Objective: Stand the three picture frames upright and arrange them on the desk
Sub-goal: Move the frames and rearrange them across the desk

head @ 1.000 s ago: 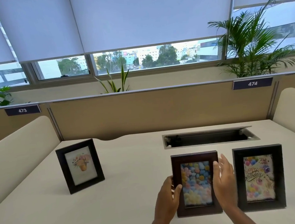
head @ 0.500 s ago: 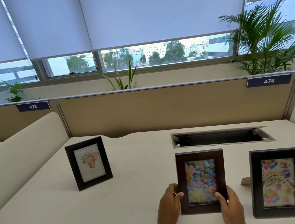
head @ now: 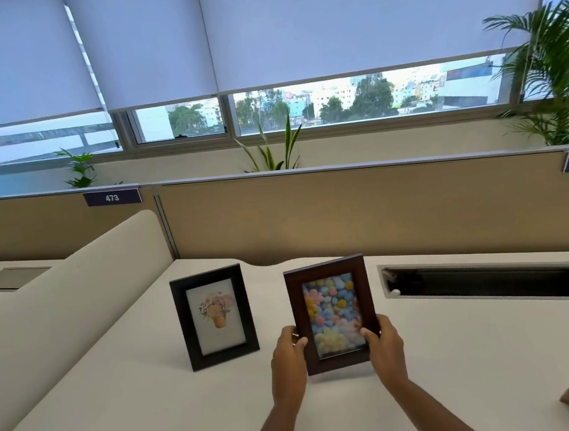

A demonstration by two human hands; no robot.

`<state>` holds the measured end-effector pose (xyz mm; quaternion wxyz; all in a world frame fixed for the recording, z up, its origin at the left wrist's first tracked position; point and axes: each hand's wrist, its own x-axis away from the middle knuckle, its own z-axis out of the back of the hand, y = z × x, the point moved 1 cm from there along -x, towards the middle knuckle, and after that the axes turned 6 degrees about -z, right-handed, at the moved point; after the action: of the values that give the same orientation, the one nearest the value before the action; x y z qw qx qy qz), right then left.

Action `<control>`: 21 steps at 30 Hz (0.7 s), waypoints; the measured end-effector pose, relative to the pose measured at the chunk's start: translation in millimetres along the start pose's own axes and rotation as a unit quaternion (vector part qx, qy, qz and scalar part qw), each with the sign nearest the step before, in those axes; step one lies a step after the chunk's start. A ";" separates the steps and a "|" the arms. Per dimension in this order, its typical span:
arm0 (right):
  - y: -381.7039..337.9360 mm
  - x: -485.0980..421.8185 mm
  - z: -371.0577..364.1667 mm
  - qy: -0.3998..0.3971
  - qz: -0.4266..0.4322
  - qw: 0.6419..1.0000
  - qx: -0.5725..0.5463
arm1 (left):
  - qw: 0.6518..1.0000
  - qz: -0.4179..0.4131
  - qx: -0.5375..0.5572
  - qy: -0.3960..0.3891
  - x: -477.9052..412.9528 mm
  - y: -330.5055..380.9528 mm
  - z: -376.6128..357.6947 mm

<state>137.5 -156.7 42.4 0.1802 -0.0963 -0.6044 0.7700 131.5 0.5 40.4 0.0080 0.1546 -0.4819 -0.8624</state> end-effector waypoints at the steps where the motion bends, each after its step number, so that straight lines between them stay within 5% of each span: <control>1: -4.5 -4.7 -7.7 -0.004 0.003 1.000 -0.002 | 1.000 0.012 0.009 0.010 -2.9 -1.3 0.8; 21: -9.4 -52.2 -99.3 0.003 -0.035 0.999 -0.008 | 0.999 0.030 0.005 0.042 -52.0 -35.5 0.4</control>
<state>223.2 -86.3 22.9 0.2085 -0.0789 -0.6130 0.7580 185.8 28.3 24.5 0.0532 0.1767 -0.4901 -0.8519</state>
